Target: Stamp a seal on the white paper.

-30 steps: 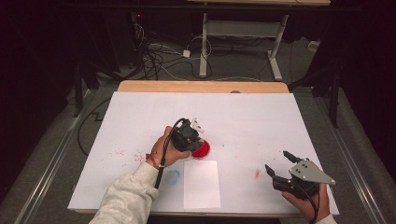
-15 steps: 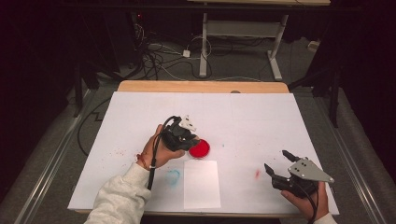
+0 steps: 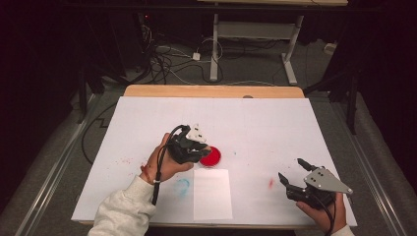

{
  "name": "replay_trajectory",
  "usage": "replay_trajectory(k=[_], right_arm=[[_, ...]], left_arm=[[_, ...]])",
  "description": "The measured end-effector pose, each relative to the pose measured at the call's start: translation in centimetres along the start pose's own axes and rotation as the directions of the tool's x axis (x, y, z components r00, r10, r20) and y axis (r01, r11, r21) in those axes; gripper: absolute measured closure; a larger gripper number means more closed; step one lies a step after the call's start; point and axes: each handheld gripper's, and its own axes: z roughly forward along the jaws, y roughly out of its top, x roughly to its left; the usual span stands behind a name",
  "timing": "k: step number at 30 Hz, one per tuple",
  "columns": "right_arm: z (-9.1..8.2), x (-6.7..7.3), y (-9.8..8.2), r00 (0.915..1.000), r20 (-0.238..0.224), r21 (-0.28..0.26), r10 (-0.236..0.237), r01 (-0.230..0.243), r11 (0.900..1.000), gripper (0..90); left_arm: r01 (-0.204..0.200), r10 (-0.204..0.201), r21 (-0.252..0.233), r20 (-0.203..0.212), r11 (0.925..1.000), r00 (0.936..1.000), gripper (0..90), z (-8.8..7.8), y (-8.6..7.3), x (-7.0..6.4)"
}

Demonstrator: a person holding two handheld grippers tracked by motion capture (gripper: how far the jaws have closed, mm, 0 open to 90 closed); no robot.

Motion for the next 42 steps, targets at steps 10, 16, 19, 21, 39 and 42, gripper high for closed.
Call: replay_trajectory(k=[10,16,19,21,39,42], right_arm=[[-0.1,0.1,0.0,0.9998,-0.009,-0.007,-0.015,0.015,1.0,26.0],[-0.1,0.2,0.1,0.9997,-0.007,-0.008,-0.023,0.023,1.0,26.0],[-0.1,0.2,0.0,0.9997,-0.008,-0.004,-0.022,0.022,1.0,26.0],[-0.2,0.2,0.1,0.9998,-0.006,-0.008,-0.021,0.021,1.0,26.0],[-0.3,0.2,0.1,0.9997,0.001,-0.006,-0.026,0.026,1.0,26.0],[-0.3,0.2,0.1,0.9996,0.0,-0.005,-0.029,0.029,1.0,26.0]], left_arm=[[-0.057,0.058,-0.014,0.024,0.9982,0.998,73.9,-1.0,0.5,-2.0],[-0.088,0.088,-0.008,0.041,0.9961,0.9952,73.9,-1.2,0.4,-2.9],[-0.093,0.093,0.001,0.049,0.9957,0.9945,73.9,-1.1,0.1,-3.3],[-0.106,0.105,0.017,0.054,0.9943,0.993,73.9,-0.7,-0.2,-3.7],[-0.169,0.156,0.096,0.127,0.981,0.9795,73.9,2.0,-2.4,-6.7],[-0.179,0.163,0.119,0.134,0.9767,0.9775,73.9,2.5,-2.7,-6.9]])
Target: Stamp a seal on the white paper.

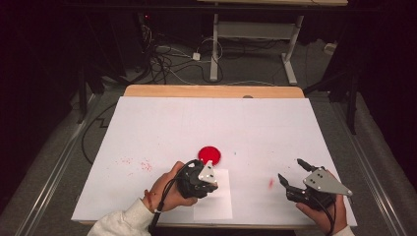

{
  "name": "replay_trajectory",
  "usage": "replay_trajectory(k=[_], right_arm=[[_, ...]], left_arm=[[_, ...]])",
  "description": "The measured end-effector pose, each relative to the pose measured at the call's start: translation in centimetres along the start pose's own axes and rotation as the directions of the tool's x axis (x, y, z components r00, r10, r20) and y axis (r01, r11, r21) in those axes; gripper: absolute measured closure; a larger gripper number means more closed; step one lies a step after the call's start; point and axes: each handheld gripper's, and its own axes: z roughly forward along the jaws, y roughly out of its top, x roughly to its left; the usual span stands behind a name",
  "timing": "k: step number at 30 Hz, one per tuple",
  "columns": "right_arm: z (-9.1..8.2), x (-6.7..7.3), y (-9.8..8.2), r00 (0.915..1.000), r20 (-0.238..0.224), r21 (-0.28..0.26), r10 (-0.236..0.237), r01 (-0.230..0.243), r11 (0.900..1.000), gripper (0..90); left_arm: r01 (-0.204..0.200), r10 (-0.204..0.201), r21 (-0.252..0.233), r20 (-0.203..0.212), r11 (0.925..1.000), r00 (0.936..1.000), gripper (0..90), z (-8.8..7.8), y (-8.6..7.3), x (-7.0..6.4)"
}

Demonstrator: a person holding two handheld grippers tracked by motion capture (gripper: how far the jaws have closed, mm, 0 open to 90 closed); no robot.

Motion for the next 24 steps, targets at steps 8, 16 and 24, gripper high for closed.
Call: replay_trajectory(k=[8,16,24], right_arm=[[0.1,0.1,0.0,1.0,-0.005,0.005,-0.008,0.008,1.0,26.1],[0.1,0.1,0.0,0.9999,-0.006,0.006,-0.009,0.009,1.0,26.1],[0.1,0.1,0.0,0.9999,-0.007,0.009,-0.01,0.01,1.0,26.2]], left_arm=[[0.011,-0.011,0.05,-0.002,0.9987,0.9999,73.9,1.4,-0.4,0.3],[0.014,-0.015,0.071,0.011,0.9974,0.9998,73.9,2.3,-0.5,0.6],[0.024,-0.026,0.113,0.016,0.9933,0.9995,74.0,3.0,-0.3,0.6]])
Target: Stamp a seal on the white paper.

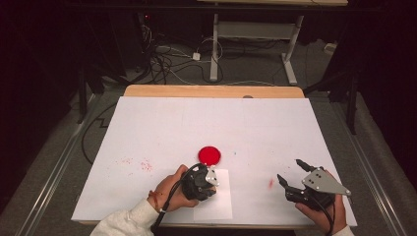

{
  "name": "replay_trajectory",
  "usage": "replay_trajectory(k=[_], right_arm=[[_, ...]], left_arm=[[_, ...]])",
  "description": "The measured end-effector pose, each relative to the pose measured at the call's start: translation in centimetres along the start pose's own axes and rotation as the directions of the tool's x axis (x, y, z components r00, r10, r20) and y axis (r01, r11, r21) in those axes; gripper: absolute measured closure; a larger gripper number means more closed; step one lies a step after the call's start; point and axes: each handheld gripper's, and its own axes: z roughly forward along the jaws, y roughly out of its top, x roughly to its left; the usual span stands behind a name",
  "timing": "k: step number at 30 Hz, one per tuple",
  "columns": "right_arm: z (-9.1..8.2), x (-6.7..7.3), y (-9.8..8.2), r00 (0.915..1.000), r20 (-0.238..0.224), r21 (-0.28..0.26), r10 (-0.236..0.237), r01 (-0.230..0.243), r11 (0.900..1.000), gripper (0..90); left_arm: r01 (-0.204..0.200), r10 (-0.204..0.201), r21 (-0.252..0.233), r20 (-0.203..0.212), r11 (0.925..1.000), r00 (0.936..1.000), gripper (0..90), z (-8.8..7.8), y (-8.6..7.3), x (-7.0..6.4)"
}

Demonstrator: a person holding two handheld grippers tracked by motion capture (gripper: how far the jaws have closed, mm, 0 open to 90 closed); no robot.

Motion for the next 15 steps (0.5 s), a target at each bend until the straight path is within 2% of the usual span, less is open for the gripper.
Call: replay_trajectory(k=[6,13,15], right_arm=[[0.0,0.1,0.05,1.0,0.002,-0.001,0.002,-0.002,1.0,26.3],[0.05,0.14,0.06,1.0,-0.001,0.003,-0.003,0.003,1.0,26.3],[0.07,0.13,0.02,1.0,0.0,0.005,-0.001,0.001,1.0,26.3]], left_arm=[[0.009,-0.008,0.016,-0.009,0.9998,0.9999,74.1,0.1,0.18,-0.15],[0.045,-0.045,-0.001,0.034,0.999,0.9984,74.1,0.18,-0.12,0.48],[0.041,-0.041,-0.001,0.032,0.9992,0.9987,74.1,0.19,-0.12,0.47]])
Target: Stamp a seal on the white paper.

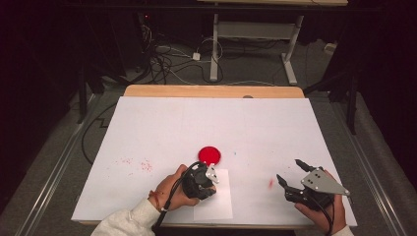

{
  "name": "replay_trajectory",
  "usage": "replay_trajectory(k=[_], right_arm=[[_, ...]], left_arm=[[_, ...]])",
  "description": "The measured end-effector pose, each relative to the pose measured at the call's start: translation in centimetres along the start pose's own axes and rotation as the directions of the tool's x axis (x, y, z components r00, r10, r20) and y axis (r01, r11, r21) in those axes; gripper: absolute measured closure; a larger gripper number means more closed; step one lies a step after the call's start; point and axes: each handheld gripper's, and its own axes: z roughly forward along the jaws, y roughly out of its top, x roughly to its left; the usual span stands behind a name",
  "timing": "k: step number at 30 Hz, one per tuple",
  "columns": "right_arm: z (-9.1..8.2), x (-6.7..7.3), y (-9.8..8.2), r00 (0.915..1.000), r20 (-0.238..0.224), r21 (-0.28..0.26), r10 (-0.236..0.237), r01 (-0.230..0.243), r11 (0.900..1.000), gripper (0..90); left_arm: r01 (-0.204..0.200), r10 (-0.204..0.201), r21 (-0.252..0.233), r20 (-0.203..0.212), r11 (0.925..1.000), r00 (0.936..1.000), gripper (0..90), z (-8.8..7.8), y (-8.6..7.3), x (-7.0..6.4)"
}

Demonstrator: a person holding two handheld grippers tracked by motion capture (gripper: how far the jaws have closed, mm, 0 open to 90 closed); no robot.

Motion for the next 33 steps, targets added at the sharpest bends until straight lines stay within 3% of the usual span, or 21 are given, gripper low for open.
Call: replay_trajectory(k=[33], right_arm=[[-0.02,-0.05,0.0,1.0,-0.002,0.001,0.002,-0.002,1.0,26.3]], left_arm=[[0.002,-0.002,-0.011,0.003,0.9999,1.0,74.0,0.14,-0.16,0.04]])
